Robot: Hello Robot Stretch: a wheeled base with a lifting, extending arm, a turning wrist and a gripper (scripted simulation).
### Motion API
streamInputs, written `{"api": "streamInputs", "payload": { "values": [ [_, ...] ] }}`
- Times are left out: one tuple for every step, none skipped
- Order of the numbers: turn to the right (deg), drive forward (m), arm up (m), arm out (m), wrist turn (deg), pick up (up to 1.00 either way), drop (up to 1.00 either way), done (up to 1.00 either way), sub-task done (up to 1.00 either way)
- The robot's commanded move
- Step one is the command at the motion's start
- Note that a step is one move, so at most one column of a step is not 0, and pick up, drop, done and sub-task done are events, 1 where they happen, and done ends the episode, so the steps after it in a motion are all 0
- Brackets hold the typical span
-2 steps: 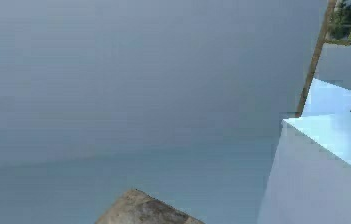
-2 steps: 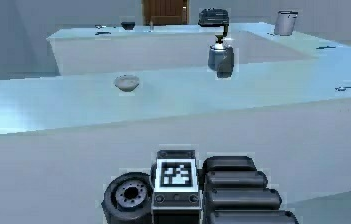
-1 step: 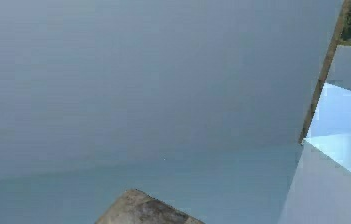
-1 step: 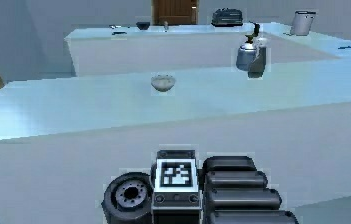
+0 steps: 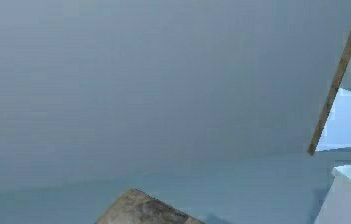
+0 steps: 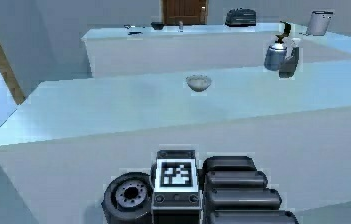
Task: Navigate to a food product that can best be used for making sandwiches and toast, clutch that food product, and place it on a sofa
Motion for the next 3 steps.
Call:
{"api": "streamInputs", "payload": {
  "values": [
    [9.0,0.00,0.00,0.00,0.0,0.00,0.00,0.00,0.00],
    [0.0,0.70,0.00,0.00,0.0,0.00,0.00,0.00,0.00],
    [6.0,0.00,0.00,0.00,0.0,0.00,0.00,0.00,0.00]
  ]
}}
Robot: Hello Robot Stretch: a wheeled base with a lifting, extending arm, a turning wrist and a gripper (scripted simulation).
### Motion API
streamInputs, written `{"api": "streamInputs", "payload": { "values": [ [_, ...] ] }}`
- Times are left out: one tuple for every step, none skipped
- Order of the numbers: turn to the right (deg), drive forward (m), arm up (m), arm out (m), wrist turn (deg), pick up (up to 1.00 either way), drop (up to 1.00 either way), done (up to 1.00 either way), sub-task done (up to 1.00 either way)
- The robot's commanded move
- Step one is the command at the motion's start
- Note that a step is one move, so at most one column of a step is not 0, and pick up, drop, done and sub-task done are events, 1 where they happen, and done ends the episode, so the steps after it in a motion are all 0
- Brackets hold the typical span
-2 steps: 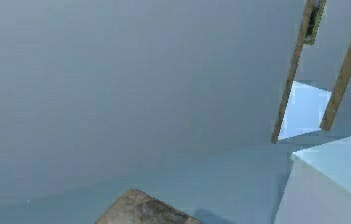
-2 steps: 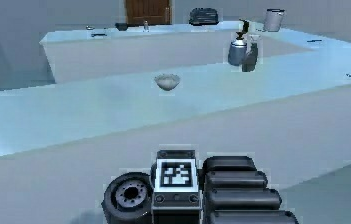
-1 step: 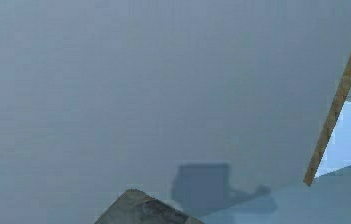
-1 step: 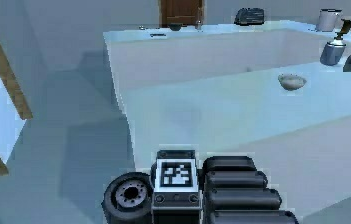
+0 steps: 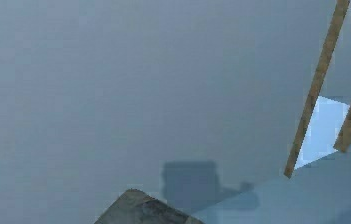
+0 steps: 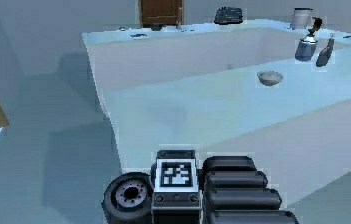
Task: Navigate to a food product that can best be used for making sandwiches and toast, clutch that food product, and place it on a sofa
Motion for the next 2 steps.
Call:
{"api": "streamInputs", "payload": {
  "values": [
    [3.0,0.00,0.00,0.00,0.0,0.00,0.00,0.00,0.00],
    [0.0,0.40,0.00,0.00,0.0,0.00,0.00,0.00,0.00]
  ]
}}
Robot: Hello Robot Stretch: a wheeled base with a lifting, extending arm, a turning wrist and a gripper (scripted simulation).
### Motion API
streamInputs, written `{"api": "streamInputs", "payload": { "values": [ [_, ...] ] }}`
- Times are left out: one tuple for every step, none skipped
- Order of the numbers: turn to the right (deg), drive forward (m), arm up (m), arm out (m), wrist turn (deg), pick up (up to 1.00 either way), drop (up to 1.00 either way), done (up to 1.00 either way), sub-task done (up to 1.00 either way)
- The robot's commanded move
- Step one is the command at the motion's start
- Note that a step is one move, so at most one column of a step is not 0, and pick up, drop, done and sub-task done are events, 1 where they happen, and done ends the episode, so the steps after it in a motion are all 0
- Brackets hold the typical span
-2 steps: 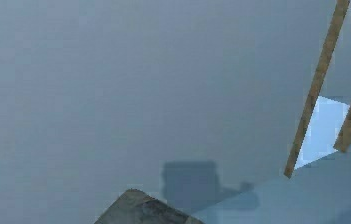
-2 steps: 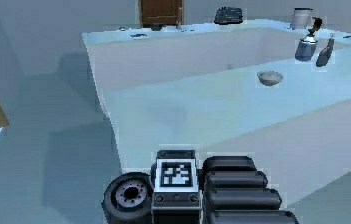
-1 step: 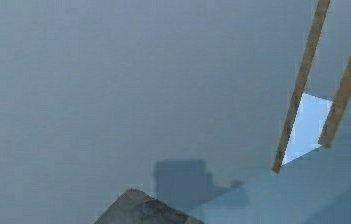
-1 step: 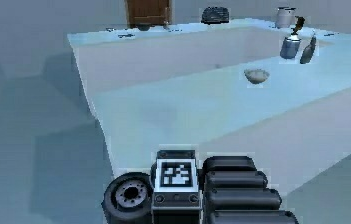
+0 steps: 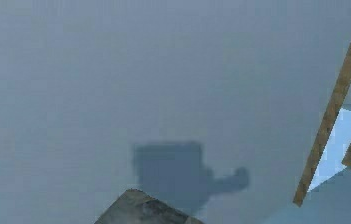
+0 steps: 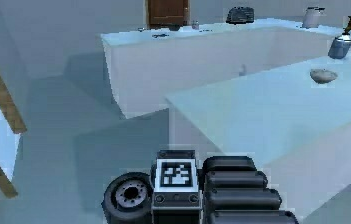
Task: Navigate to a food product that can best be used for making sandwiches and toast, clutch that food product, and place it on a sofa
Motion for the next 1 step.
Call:
{"api": "streamInputs", "payload": {
  "values": [
    [45.0,0.00,0.00,0.00,0.0,0.00,0.00,0.00,0.00]
  ]
}}
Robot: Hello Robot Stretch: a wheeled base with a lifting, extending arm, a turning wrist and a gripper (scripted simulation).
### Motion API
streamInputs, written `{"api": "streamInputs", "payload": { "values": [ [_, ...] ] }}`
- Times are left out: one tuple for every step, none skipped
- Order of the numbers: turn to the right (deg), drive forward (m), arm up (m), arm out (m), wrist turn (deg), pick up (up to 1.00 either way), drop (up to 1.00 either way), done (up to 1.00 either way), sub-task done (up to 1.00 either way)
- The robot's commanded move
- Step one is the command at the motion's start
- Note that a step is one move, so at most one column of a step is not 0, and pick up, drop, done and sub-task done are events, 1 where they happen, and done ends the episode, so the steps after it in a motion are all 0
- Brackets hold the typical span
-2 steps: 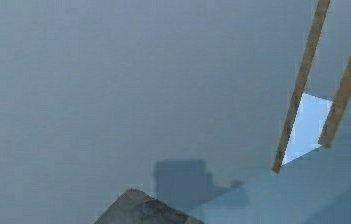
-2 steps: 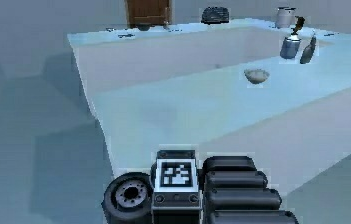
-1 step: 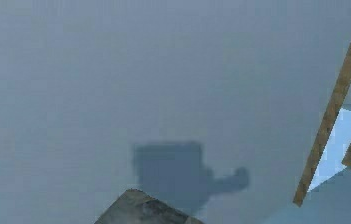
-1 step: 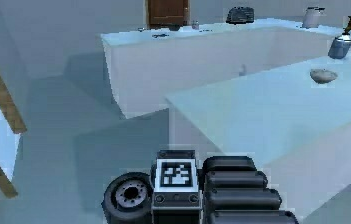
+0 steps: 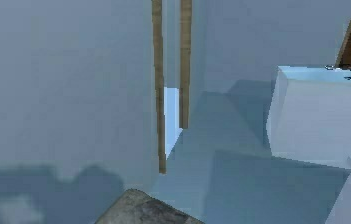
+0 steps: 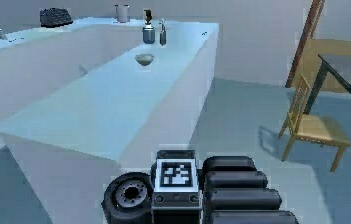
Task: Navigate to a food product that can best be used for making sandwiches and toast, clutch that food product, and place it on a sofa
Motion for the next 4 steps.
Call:
{"api": "streamInputs", "payload": {
  "values": [
    [15.0,0.00,0.00,0.00,0.0,0.00,0.00,0.00,0.00],
    [0.0,1.00,0.00,0.00,0.0,0.00,0.00,0.00,0.00],
    [0.0,0.65,0.00,0.00,0.0,0.00,0.00,0.00,0.00],
    [-42.0,0.00,0.00,0.00,0.0,0.00,0.00,0.00,0.00]
  ]
}}
